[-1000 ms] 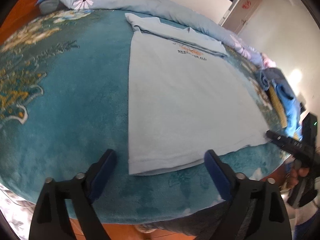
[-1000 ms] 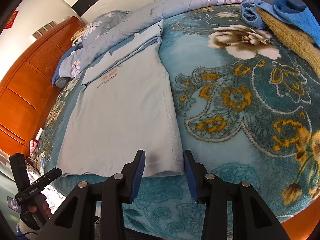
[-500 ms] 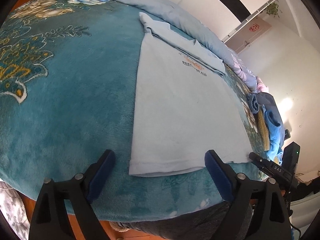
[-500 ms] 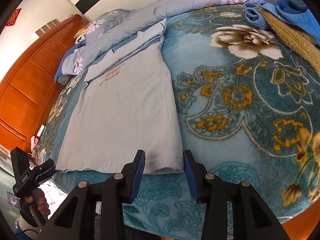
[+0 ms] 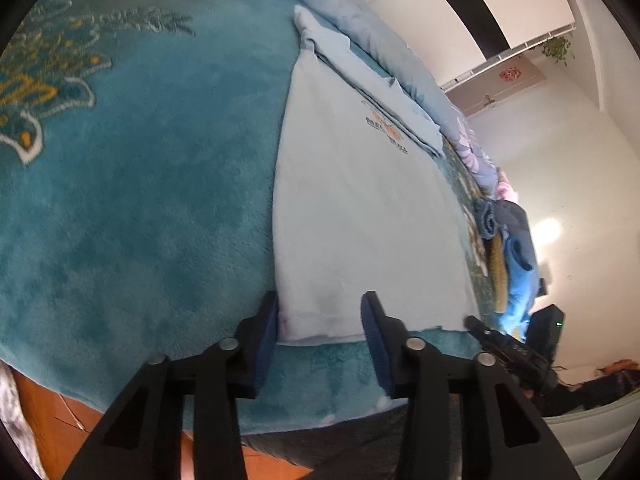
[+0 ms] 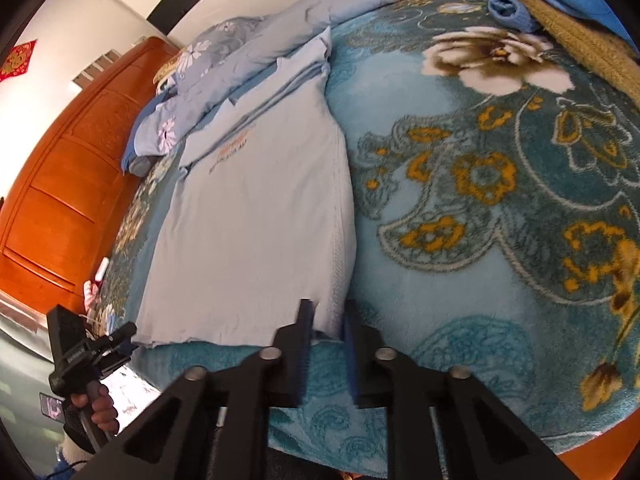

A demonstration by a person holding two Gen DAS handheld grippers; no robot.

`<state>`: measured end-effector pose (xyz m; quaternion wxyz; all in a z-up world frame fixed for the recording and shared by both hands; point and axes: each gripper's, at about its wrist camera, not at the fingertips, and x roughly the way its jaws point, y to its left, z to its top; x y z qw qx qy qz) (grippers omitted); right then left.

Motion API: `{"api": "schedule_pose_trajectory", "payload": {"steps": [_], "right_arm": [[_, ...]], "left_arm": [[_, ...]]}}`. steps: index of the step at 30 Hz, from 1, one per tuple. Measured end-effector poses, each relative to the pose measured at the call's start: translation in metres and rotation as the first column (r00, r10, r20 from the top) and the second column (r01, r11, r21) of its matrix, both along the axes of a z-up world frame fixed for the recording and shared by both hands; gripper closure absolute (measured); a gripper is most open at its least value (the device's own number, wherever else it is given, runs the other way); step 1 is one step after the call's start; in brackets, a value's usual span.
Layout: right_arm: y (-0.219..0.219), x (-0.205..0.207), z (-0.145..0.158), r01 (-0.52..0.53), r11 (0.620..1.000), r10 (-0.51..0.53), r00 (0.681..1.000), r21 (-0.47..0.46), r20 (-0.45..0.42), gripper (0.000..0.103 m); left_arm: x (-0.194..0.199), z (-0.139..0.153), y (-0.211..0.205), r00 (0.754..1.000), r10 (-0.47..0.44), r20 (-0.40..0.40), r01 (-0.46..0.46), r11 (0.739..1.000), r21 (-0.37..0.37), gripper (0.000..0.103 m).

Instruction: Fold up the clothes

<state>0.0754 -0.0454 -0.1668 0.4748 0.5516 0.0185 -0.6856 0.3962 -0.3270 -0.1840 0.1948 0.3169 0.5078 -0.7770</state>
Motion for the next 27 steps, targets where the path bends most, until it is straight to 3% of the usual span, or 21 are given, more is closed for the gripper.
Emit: {"api": "schedule_pose_trajectory", "payload": {"steps": [3, 8, 14, 20, 27], "right_arm": [[0.001, 0.0, 0.0, 0.017, 1.0, -0.017, 1.0, 0.004, -0.003, 0.094], [0.003, -0.001, 0.0, 0.026, 1.0, -0.026, 1.0, 0.017, -0.008, 0.095], [0.009, -0.004, 0.002, 0.053, 0.998, -0.052, 0.998, 0.019, -0.017, 0.095], [0.01, -0.005, 0.005, 0.061, 0.998, -0.059, 0.998, 0.033, -0.037, 0.095], [0.012, -0.006, 0.005, 0.065, 0.997, -0.063, 0.997, 0.033, -0.035, 0.095]], "left_arm": [[0.002, -0.005, -0.002, 1.0, 0.007, 0.014, -0.007, 1.0, 0.023, 0.078], [0.01, -0.009, -0.007, 0.999, 0.032, -0.01, -0.031, 0.997, 0.067, 0.078], [0.013, -0.009, -0.008, 0.999, 0.041, -0.017, -0.04, 0.997, 0.064, 0.078], [0.018, -0.017, -0.014, 0.995, 0.076, -0.069, -0.067, 0.989, 0.129, 0.078], [0.013, -0.012, -0.009, 0.998, 0.052, -0.044, -0.049, 0.996, 0.07, 0.08]]}}
